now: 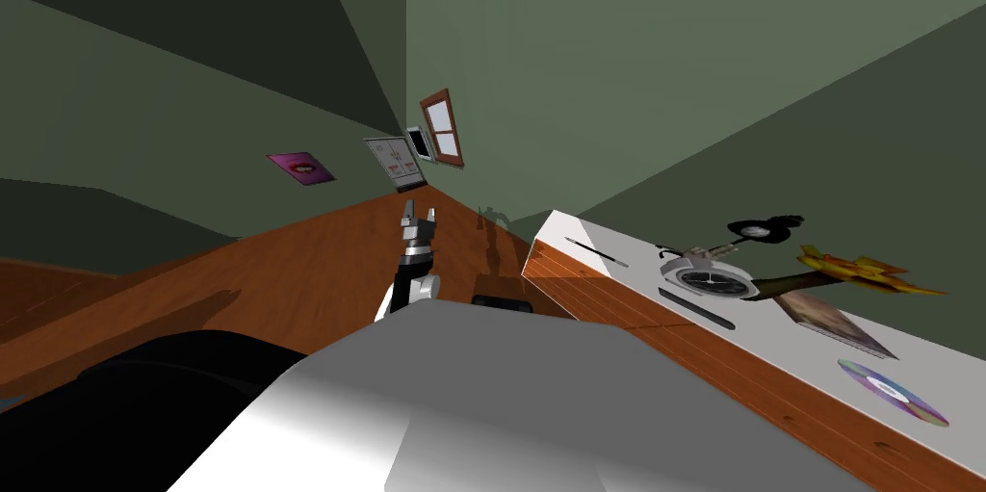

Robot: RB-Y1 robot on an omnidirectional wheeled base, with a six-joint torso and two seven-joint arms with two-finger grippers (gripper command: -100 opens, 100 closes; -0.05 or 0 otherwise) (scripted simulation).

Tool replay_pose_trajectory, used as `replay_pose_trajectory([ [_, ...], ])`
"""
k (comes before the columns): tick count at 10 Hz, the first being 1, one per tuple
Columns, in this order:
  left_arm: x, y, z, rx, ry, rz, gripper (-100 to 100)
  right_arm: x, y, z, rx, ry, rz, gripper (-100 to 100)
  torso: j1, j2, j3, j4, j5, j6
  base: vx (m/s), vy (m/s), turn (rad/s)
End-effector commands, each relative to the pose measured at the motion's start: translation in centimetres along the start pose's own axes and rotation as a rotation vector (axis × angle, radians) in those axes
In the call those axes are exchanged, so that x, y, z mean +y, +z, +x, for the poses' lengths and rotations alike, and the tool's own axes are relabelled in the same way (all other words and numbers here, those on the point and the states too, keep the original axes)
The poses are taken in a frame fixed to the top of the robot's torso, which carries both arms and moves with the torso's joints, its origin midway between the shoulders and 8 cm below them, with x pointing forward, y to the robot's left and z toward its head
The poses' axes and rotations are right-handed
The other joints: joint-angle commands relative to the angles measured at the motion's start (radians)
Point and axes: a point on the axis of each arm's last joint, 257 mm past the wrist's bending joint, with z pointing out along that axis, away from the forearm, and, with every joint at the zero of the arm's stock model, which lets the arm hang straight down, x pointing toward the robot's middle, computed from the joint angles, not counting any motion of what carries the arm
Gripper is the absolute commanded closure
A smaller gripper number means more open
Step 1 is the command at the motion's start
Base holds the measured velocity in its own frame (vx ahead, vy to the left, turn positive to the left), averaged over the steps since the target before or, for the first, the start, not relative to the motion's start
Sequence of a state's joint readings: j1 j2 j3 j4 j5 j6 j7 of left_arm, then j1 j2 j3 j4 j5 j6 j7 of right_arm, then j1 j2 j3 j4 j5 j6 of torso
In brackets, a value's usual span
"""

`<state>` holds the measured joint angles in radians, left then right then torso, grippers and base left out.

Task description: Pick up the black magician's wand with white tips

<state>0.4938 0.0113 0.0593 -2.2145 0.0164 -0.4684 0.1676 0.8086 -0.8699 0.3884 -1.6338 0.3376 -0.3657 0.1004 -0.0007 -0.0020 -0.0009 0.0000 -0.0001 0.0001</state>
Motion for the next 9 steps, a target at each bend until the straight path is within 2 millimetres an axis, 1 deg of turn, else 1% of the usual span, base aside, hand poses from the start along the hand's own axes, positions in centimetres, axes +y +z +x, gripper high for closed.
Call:
replay_pose_trajectory([
  [1,0.0,0.0,0.0,0.000,0.000,0.000,0,-2.5,-1.5,1.9,0.074,-0.060,0.037,-100,0.000,0.000,0.000,0.000,0.000,0.000,0.043,0.000,0.153],
  [2,0.0,0.0,0.0,0.000,0.000,0.000,0,-3.2,-1.7,2.2,0.080,-0.058,0.051,-100,0.000,-0.001,-0.001,0.000,0.000,-0.001,0.046,-0.005,0.103],
  [3,0.0,0.0,0.0,0.000,0.000,0.000,0,-5.2,-3.1,4.3,0.144,-0.097,0.087,-100,0.000,-0.001,-0.001,0.000,0.000,0.000,0.059,0.006,0.163],
  [4,0.0,0.0,0.0,0.000,0.000,0.000,0,-5.8,-3.5,4.0,0.154,-0.114,0.094,-100,0.000,-0.002,-0.001,0.000,0.000,0.000,0.053,-0.001,0.084],
  [5,0.0,0.0,0.0,0.000,0.000,0.000,0,-7.9,-5.2,5.7,0.219,-0.157,0.128,-100,0.000,-0.002,-0.001,0.000,0.000,0.000,0.075,-0.001,0.168],
  [6,0.0,0.0,0.0,0.000,0.000,0.000,0,-8.3,-5.5,5.5,0.227,-0.169,0.133,-100,0.000,-0.003,-0.002,-0.001,0.000,-0.001,0.065,-0.010,0.095],
  [7,0.0,0.0,0.0,0.000,0.000,0.000,0,-10.4,-7.4,6.9,0.292,-0.215,0.164,-100,0.000,-0.003,-0.002,-0.001,0.000,0.000,0.073,-0.005,0.169],
  [8,0.0,0.0,0.0,0.000,0.000,0.000,0,-10.6,-7.6,6.7,0.296,-0.222,0.167,-100,0.000,-0.004,-0.002,-0.001,0.000,-0.001,0.064,-0.012,0.091],
  [9,0.0,0.0,0.0,0.000,0.000,0.000,0,-12.7,-9.7,7.7,0.362,-0.272,0.196,-100,0.000,-0.003,-0.002,-0.001,0.000,0.000,0.080,-0.015,0.163],
])
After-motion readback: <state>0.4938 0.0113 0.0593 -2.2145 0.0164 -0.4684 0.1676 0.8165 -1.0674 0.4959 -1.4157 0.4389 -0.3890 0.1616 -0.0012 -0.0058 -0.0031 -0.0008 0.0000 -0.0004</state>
